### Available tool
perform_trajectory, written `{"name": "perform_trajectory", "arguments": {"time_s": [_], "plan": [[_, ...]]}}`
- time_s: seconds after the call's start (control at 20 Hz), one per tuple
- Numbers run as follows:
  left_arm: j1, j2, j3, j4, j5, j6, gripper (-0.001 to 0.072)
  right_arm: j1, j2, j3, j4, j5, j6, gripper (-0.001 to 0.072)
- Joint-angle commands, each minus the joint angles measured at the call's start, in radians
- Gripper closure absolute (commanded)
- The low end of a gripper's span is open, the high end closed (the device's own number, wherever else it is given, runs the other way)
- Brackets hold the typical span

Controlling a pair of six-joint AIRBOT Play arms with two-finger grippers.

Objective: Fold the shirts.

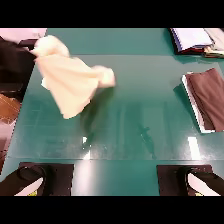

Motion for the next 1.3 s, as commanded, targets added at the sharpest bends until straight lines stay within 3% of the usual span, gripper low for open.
{"name": "perform_trajectory", "arguments": {"time_s": [0.0, 0.25, 0.3, 0.35, 0.4, 0.5, 0.65, 0.75, 0.95, 1.25], "plan": [[-0.220, -0.206, 0.140, -0.009, 0.071, 0.053, 0.0688, 0.001, -0.074, 0.141, -0.001, 0.072, 0.000, 0.0693], [-0.415, -0.506, 0.203, -0.010, 0.253, 0.159, 0.0673, -0.001, -0.156, 0.235, -0.001, 0.156, 0.000, 0.0693], [-0.414, -0.531, 0.203, -0.010, 0.268, 0.158, 0.0451, -0.001, -0.159, 0.234, -0.003, 0.158, 0.000, 0.0693], [-0.399, -0.542, 0.203, -0.006, 0.262, 0.157, 0.0173, -0.001, -0.162, 0.234, -0.013, 0.160, 0.000, 0.0692], [-0.372, -0.541, 0.203, -0.005, 0.243, 0.157, 0.0146, -0.001, -0.162, 0.235, -0.032, 0.164, 0.000, 0.0692], [-0.275, -0.526, 0.205, -0.001, 0.150, 0.155, 0.0146, -0.001, -0.162, 0.235, -0.055, 0.168, 0.001, 0.0693], [-0.059, -0.523, 0.188, -0.019, -0.015, 0.083, 0.0146, -0.001, -0.163, 0.234, -0.053, 0.193, 0.001, 0.0693], [0.081, -0.523, 0.125, -0.100, -0.043, 0.071, 0.0146, -0.001, -0.163, 0.234, -0.053, 0.197, 0.001, 0.0693], [0.262, -0.523, -0.121, -0.292, -0.023, 0.075, 0.0145, -0.001, -0.163, 0.232, -0.053, 0.208, 0.001, 0.0693], [0.278, -0.523, -0.496, -0.422, 0.161, 0.079, 0.0146, -0.001, -0.161, 0.115, -0.050, 0.212, 0.001, 0.0693]]}}
